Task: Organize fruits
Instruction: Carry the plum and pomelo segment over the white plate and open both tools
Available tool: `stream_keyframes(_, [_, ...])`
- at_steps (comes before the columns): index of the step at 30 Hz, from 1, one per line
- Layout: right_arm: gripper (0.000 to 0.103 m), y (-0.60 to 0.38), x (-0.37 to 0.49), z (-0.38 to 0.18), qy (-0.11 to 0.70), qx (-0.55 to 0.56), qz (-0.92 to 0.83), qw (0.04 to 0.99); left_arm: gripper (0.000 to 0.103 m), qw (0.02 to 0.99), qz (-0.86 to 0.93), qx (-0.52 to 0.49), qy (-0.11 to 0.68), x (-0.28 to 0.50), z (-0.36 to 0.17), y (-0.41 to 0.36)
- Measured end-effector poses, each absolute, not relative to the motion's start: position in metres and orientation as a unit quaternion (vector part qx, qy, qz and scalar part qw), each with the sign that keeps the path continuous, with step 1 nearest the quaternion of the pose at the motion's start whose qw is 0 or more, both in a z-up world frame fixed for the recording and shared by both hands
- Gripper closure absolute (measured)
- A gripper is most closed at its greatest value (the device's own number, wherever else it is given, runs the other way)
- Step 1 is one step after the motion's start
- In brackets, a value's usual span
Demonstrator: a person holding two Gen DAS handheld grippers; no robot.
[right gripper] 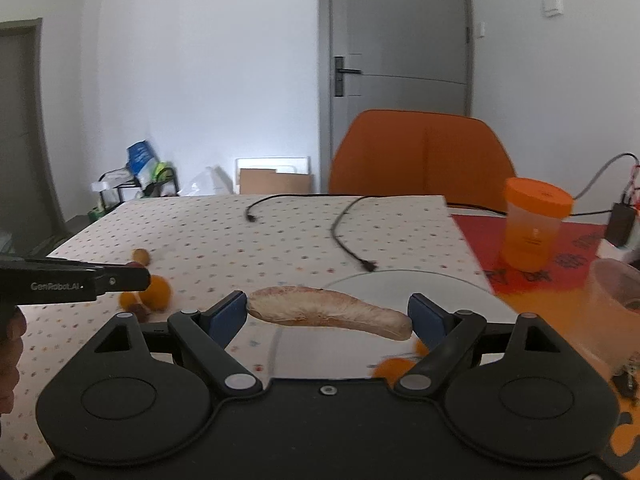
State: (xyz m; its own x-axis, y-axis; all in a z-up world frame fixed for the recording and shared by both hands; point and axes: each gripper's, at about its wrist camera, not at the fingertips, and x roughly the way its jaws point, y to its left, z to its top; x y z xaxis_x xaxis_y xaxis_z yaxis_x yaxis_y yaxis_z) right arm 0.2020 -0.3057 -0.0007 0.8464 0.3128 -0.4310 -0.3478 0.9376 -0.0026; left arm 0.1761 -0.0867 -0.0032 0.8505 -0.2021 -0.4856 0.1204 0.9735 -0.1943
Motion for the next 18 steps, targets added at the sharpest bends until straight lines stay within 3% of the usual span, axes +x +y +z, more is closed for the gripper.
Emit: stream_keyframes(18, [0.019, -0.36, 0.205, -0.012, 0.226, -0.016, 0.117, 0.967, 0.083, 0.946, -0.164, -0.047, 0.274, 0.2, -0.006, -0.164])
